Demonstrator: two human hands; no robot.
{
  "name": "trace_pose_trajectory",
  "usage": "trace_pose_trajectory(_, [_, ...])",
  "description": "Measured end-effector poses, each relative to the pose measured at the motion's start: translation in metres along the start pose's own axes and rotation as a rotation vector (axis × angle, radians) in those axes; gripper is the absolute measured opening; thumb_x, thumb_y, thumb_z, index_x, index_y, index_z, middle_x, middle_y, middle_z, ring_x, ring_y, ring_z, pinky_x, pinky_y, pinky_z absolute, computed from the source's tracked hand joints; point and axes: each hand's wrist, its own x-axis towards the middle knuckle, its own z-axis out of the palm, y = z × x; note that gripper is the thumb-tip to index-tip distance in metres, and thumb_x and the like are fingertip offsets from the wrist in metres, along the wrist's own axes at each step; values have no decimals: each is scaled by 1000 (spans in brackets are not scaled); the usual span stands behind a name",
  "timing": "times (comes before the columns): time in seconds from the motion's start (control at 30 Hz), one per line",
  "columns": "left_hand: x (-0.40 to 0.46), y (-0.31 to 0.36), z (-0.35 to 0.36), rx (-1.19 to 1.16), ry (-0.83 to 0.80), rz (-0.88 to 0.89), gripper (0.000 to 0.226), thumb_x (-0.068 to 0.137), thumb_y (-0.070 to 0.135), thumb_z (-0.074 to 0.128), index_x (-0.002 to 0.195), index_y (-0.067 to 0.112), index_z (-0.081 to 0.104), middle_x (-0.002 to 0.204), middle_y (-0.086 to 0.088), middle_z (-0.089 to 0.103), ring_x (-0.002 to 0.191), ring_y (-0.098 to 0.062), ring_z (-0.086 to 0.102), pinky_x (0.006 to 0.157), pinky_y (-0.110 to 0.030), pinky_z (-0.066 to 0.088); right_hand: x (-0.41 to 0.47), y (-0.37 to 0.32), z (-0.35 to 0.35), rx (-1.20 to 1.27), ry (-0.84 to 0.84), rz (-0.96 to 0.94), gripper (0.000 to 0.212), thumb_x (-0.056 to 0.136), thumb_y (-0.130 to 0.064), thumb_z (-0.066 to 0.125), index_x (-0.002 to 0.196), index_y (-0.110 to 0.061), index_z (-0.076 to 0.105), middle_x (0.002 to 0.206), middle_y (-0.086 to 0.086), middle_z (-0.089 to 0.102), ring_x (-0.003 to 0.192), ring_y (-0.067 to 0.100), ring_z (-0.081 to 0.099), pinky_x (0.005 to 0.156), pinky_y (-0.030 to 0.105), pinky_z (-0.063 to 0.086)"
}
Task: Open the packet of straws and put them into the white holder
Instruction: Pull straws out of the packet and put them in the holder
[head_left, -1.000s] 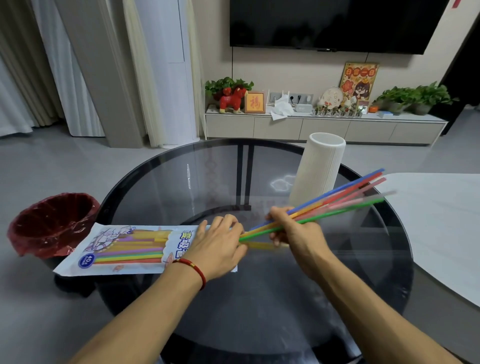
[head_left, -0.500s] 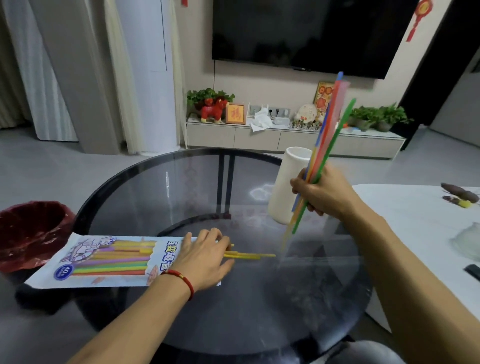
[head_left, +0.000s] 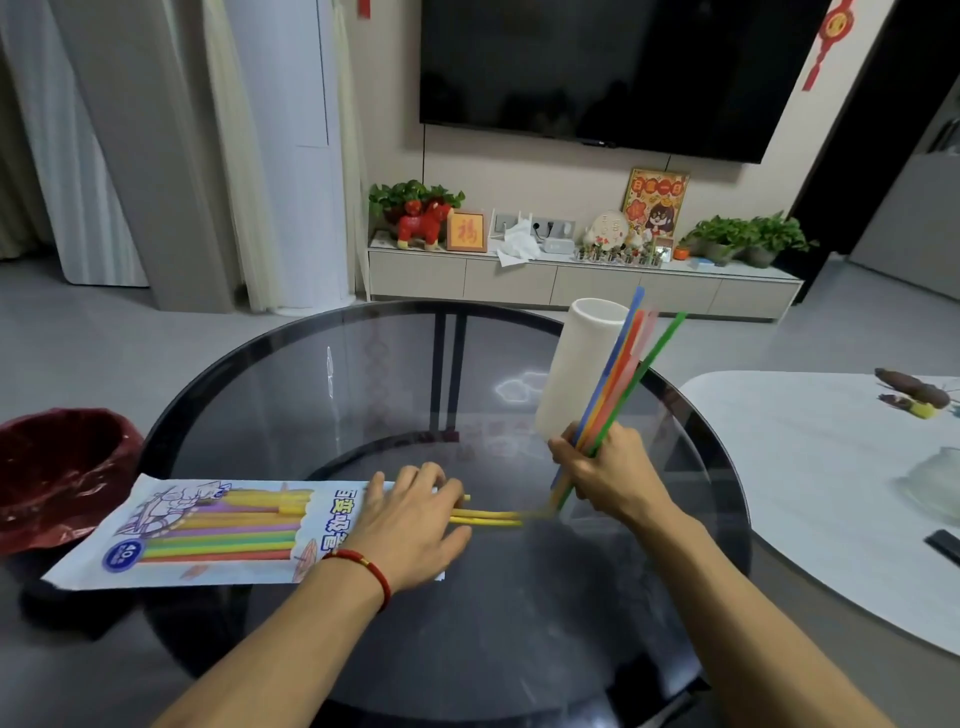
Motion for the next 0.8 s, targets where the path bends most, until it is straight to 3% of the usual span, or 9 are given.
trace_pose_trajectory(0.07, [1, 1, 1, -17, -2, -3, 35, 94, 53, 41, 122, 32, 50, 129, 5, 43, 125, -20, 40, 114, -57, 24, -4, 5, 3, 69, -44, 47, 21, 97, -22, 67, 80, -8, 70, 71, 15, 74, 56, 38, 71, 47, 46, 63])
trace_pose_trajectory(0.17, [3, 5, 2, -46, 14, 3, 38, 94, 53, 42, 125, 33, 51, 132, 6, 42, 128, -19, 38, 116, -58, 21, -6, 10, 5, 117, 20, 55, 22, 95, -21, 67, 74, -14, 71, 58, 7, 72, 46, 29, 69, 42, 40, 60])
trace_pose_trajectory(0.37, [2, 11, 5, -88, 61, 20, 39, 94, 52, 42, 128, 35, 50, 137, 6, 39, 134, -18, 32, 118, -57, 15, -10, 10, 1, 178, 7, 164, 21, 90, -17, 66, 73, -5, 72, 53, 10, 71, 39, 18, 62, 40, 31, 55])
trace_pose_trajectory(0.43, [2, 10, 4, -104, 113, 29, 38, 94, 51, 43, 128, 35, 50, 137, 7, 40, 133, -17, 32, 117, -55, 17, -9, 5, -8, 282, 76, 170, 22, 88, -16, 66, 70, -5, 72, 51, 10, 70, 38, 19, 59, 40, 29, 52])
trace_pose_trajectory(0.53, [4, 13, 0, -148, 256, 75, 38, 94, 48, 43, 126, 31, 52, 132, 7, 45, 127, -17, 39, 111, -45, 29, 3, -11, -30, 626, 227, 141, 23, 91, -11, 66, 71, -1, 71, 58, 17, 68, 41, 22, 56, 38, 27, 44])
trace_pose_trajectory(0.67, [7, 22, -6, -215, 399, 83, 40, 92, 43, 43, 128, 28, 53, 128, 5, 49, 124, -16, 42, 105, -38, 37, 43, -45, -71, 959, 393, 102, 18, 95, -9, 65, 79, -1, 68, 66, 9, 67, 42, 18, 54, 39, 23, 41])
trace_pose_trajectory(0.73, [6, 22, -5, -215, 408, 85, 41, 92, 43, 43, 129, 28, 52, 129, 5, 49, 124, -16, 41, 104, -37, 38, 64, -57, -87, 982, 496, 113, 14, 92, -10, 67, 82, 0, 69, 65, 8, 68, 41, 17, 56, 40, 24, 45])
trace_pose_trajectory(0.8, [5, 19, -5, -217, 413, 79, 40, 92, 41, 45, 129, 28, 52, 128, 5, 50, 123, -16, 42, 103, -36, 38, 82, -61, -97, 818, 562, 118, 15, 88, -12, 67, 82, 1, 70, 64, 13, 69, 40, 18, 59, 40, 26, 47])
